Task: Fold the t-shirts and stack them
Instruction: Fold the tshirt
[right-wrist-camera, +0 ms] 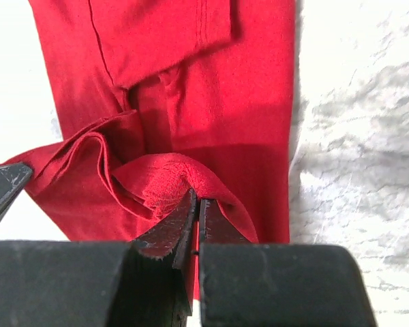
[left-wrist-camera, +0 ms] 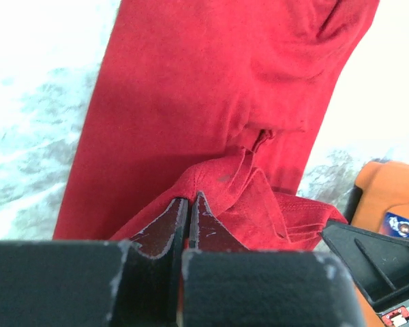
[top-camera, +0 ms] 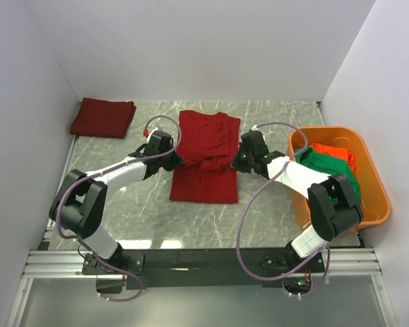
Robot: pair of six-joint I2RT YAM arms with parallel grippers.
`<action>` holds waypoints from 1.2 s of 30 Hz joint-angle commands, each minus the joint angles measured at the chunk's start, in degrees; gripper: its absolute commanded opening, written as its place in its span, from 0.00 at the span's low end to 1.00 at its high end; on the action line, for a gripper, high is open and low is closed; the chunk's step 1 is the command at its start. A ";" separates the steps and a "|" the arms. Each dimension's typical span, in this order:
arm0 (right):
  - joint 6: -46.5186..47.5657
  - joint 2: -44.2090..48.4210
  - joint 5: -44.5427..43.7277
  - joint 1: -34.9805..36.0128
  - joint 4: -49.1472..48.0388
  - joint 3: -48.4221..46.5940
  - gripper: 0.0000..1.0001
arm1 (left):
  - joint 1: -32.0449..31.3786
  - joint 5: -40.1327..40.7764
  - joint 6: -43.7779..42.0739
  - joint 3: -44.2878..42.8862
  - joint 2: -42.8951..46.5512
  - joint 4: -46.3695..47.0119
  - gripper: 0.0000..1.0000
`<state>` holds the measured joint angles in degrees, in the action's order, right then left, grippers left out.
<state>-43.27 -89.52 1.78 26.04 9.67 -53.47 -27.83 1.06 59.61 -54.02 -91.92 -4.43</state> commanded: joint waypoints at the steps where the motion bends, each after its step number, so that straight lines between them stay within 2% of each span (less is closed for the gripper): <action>1: 1.87 -1.44 1.73 -1.78 -2.90 -3.65 0.00 | 0.76 -1.76 -0.55 -3.02 -1.24 2.84 0.01; 18: 2.40 -7.16 6.57 -6.35 -5.10 -4.18 0.00 | 3.66 -3.87 -0.29 -4.87 -6.69 6.10 0.01; 25: 1.96 -5.15 6.39 -7.50 -6.59 -1.29 0.00 | 4.54 -4.75 -0.02 -2.41 -4.94 7.76 0.01; 36: 1.87 -6.46 6.92 -8.37 -5.98 -2.34 0.00 | 5.60 -5.45 0.41 -1.35 -5.29 9.96 0.01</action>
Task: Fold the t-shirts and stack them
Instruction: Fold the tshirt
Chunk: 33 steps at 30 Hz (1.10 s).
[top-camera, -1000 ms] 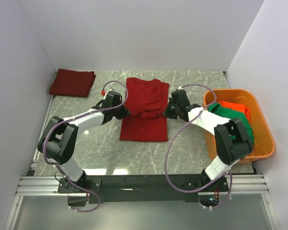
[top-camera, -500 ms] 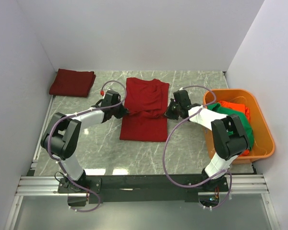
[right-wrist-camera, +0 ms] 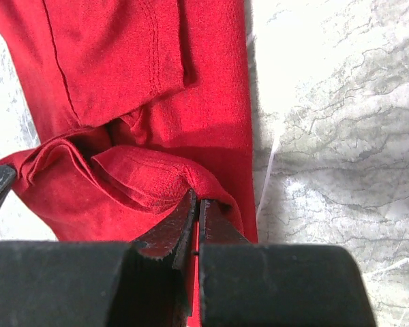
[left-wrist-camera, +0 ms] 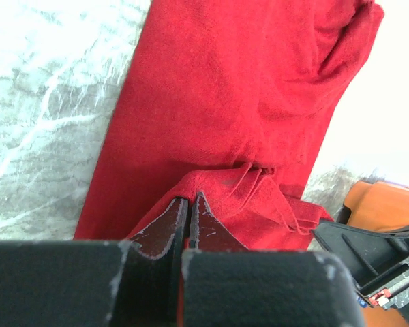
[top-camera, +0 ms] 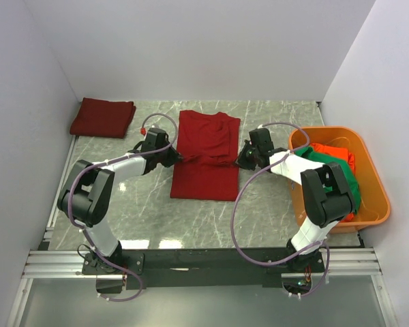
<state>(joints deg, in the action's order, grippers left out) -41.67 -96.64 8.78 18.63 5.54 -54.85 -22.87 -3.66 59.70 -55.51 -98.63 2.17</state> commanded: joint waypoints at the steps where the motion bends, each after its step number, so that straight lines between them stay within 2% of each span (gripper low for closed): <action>1: 0.27 0.49 0.19 -1.05 -1.85 -1.57 0.00 | 0.81 -0.99 0.15 0.13 1.25 3.80 0.01; 3: 0.54 -0.21 0.89 -1.14 -1.76 -2.27 0.05 | 1.25 -0.91 0.06 0.13 0.90 4.06 0.01; 4: 0.71 -0.39 0.89 -1.23 -1.50 -3.15 0.17 | 1.51 -1.43 -0.20 0.13 0.72 4.94 0.04; 6: 0.71 -0.48 0.89 -1.23 -0.80 -4.12 0.38 | 2.65 -3.01 -0.90 0.05 0.46 6.69 0.28; 8: 0.98 0.22 0.37 -1.32 -0.09 -4.65 0.58 | 3.71 -4.68 -2.04 -0.04 0.98 8.37 0.46; 11: 1.77 1.98 -0.78 -1.23 1.31 -5.88 0.66 | 4.24 -3.38 -3.19 0.40 4.23 7.59 0.56; 13: 2.47 3.65 -2.26 0.26 1.93 -5.80 0.66 | 4.15 -2.32 -3.71 0.49 6.60 6.45 0.52; 16: 3.26 4.71 -4.02 3.68 2.28 -5.27 0.62 | 3.54 -0.65 -3.72 0.22 7.92 2.05 0.35; 17: 3.44 4.53 -4.38 4.82 2.28 -5.27 0.62 | 2.49 -0.47 -3.89 0.22 8.01 1.52 0.26; 21: 4.49 2.08 -4.03 8.43 1.32 -6.49 0.57 | -1.20 -2.13 -4.07 -0.91 5.22 1.78 0.08; 22: 4.58 1.29 -3.33 9.31 1.05 -7.28 0.53 | -1.73 -2.84 -3.81 -1.27 4.16 2.39 0.03; 24: 4.67 -1.17 -1.84 10.10 0.62 -9.56 0.46 | -2.44 -7.03 -2.49 -2.32 0.66 5.80 0.01; 25: 4.49 -2.14 -1.57 10.19 0.35 -10.36 0.39 | -2.53 -8.71 -2.22 -2.94 -0.76 6.95 0.01; 28: 3.88 -6.71 0.71 10.11 0.17 -13.96 0.32 | -2.70 -13.54 -1.96 -9.42 -8.14 7.06 0.01; 31: 3.88 -11.80 1.68 9.84 2.19 -19.14 0.23 | -2.70 -14.71 -1.61 -16.03 -14.74 4.69 0.01; 33: 3.79 -14.26 2.21 9.41 2.55 -20.99 0.22 | -2.70 -14.36 -1.08 -17.87 -17.28 4.16 0.01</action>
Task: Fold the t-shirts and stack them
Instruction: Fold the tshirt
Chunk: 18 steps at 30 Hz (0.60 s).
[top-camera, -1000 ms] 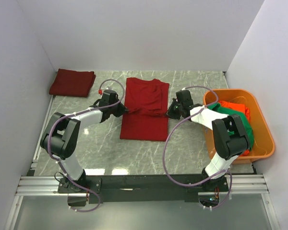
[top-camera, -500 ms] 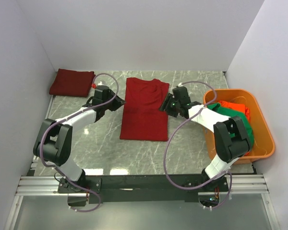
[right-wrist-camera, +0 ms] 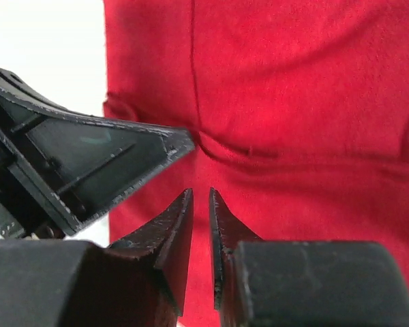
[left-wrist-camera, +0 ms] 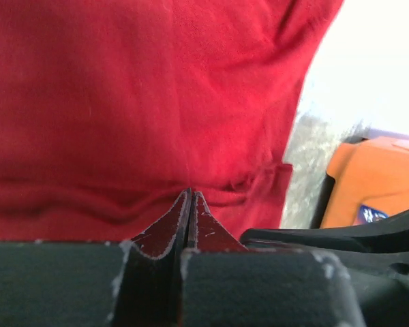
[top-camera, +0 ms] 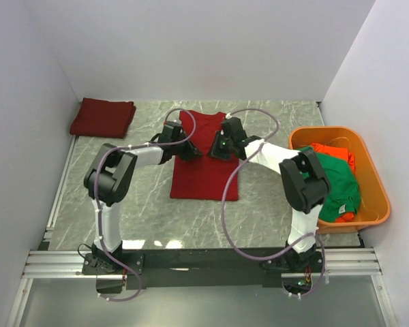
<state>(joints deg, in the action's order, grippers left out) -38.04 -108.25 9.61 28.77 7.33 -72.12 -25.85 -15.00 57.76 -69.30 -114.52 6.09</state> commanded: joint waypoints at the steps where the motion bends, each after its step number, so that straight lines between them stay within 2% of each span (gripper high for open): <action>1: -0.10 -3.37 1.73 -1.00 0.58 -3.91 0.22 | 0.36 -3.01 0.95 -4.44 -2.02 0.24 0.01; 12: 1.56 -11.37 0.24 -4.52 0.93 -8.39 0.19 | 2.82 -0.73 0.25 -3.74 -5.71 -0.02 0.01; 18: 3.06 -9.28 3.92 -6.36 0.49 -7.95 0.20 | 4.31 -1.95 -0.36 -2.51 -4.14 1.21 0.01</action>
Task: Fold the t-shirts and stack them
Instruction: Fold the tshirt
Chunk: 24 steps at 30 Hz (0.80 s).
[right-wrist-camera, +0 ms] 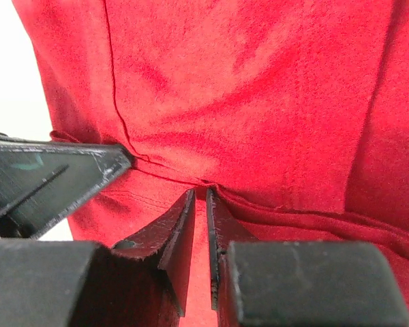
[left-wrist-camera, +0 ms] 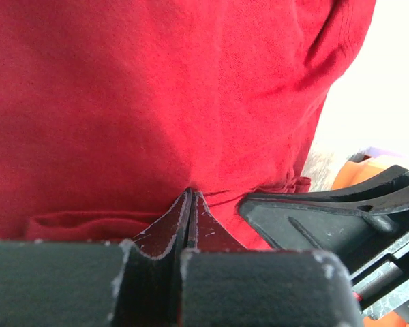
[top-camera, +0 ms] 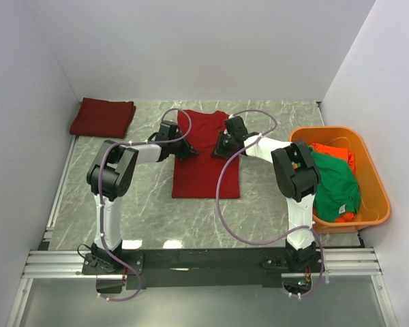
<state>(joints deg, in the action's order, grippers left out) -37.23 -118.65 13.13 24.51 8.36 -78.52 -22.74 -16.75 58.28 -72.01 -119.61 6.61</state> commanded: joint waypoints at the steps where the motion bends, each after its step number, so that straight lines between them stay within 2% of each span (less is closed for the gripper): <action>1: 2.51 2.01 0.93 -2.36 -0.36 -1.46 0.21 | 1.56 -0.56 -0.98 0.29 1.39 1.03 0.01; 8: 2.52 12.90 1.46 -3.95 3.15 1.26 0.24 | 2.26 -1.88 -3.17 1.25 10.34 1.21 0.03; 13: 0.06 18.36 3.04 -4.21 1.40 9.42 0.24 | 2.26 0.49 -2.82 5.82 16.68 -0.55 0.06; 17: -0.56 23.18 4.80 -4.56 -1.14 18.20 0.23 | 2.26 0.41 -2.30 13.35 21.68 -0.64 0.01; 24: -2.23 26.80 6.83 -5.79 -5.37 29.29 0.22 | 1.91 -1.18 -2.82 28.66 29.95 2.35 0.02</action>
<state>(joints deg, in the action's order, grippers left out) -38.52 -94.76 18.74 19.55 6.35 -51.46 -20.51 -17.10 56.60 -47.79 -93.38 7.90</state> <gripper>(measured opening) 0.223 0.021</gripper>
